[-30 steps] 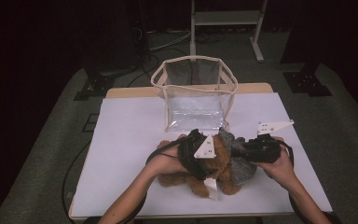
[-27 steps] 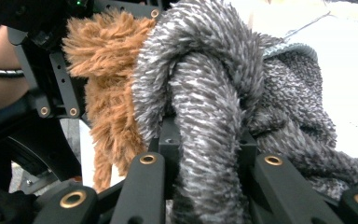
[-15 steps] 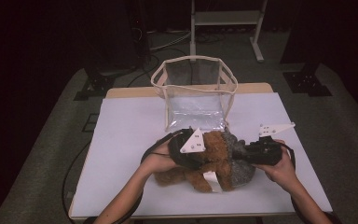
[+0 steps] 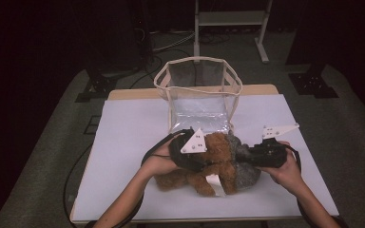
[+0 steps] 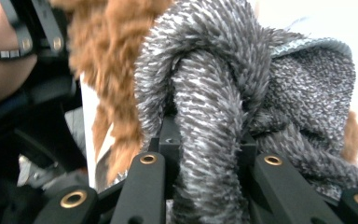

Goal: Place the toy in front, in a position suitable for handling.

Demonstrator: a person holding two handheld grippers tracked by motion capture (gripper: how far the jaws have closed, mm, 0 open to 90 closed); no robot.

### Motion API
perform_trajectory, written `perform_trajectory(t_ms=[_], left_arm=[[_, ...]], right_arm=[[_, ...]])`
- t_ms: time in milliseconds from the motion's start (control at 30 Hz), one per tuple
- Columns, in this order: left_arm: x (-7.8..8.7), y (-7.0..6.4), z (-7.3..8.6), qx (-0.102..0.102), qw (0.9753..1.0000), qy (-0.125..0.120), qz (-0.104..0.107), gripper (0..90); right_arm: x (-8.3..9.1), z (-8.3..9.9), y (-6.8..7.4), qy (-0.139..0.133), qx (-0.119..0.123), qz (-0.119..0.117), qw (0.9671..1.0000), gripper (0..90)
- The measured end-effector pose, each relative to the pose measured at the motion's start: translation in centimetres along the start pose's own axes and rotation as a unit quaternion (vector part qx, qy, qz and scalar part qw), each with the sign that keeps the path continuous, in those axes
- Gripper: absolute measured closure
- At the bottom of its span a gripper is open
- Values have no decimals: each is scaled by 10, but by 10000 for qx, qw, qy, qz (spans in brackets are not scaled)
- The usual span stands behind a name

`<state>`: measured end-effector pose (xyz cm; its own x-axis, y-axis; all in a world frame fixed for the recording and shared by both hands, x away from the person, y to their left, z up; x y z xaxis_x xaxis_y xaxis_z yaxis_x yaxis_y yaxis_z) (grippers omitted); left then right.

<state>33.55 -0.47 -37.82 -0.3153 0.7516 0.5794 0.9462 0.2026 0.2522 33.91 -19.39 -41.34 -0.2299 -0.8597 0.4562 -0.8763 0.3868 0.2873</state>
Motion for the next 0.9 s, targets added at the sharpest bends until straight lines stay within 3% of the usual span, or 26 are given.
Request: perform_trajectory(t_ms=[100,300,367,433,467,533,567,633,667,733,833,867,900], left_arm=[[-5,-3,1,-23,9999,45,99,346],[-12,-3,-9,56,9997,-57,245,344],[-18,-5,-10,15,9996,23,290,337],[-25,-6,-11,-4,9994,97,343,326],[-28,-6,-11,0,9992,130,377,283],[-31,-7,-12,51,9989,152,449,258],[-31,-6,-13,64,9987,163,487,188],[-28,-6,-14,79,9985,184,509,160],[-25,-6,-14,34,9984,197,521,122],[-19,-6,-15,11,9987,93,506,111],[-6,-4,-18,-11,9989,-50,464,94],[-2,-4,-18,6,9989,-86,466,88],[2,-3,-17,-2,9990,-84,442,88]], right_arm=[[5,18,-3,285,-36,147,9995,722],[46,41,-14,354,-182,716,9966,721],[60,49,-22,489,-158,1061,9930,717],[69,60,-31,702,-139,1412,9874,710],[72,72,-39,752,-328,1416,9865,665],[72,78,-43,855,-391,1401,9857,614],[71,87,-50,904,-473,1420,9846,503],[71,88,-51,851,-486,1385,9855,469],[71,86,-52,811,-437,1441,9853,409],[72,83,-51,779,-416,1461,9853,398],[73,69,-46,587,-273,1365,9885,356],[70,56,-37,484,-124,1210,9914,346],[70,56,-37,484,-124,1210,9914,346]])
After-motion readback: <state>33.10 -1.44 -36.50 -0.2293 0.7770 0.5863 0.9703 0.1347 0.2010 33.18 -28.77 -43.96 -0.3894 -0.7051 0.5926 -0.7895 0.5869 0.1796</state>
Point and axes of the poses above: each handheld gripper's, and its own axes: x roughly backward along the jaws, z roughly out of its underside, y roughly to its left, the point moved 6 cm from there along -x, roughly forward along the jaws, and after that the axes turned 3 degrees about x, right-handed, at the moved point
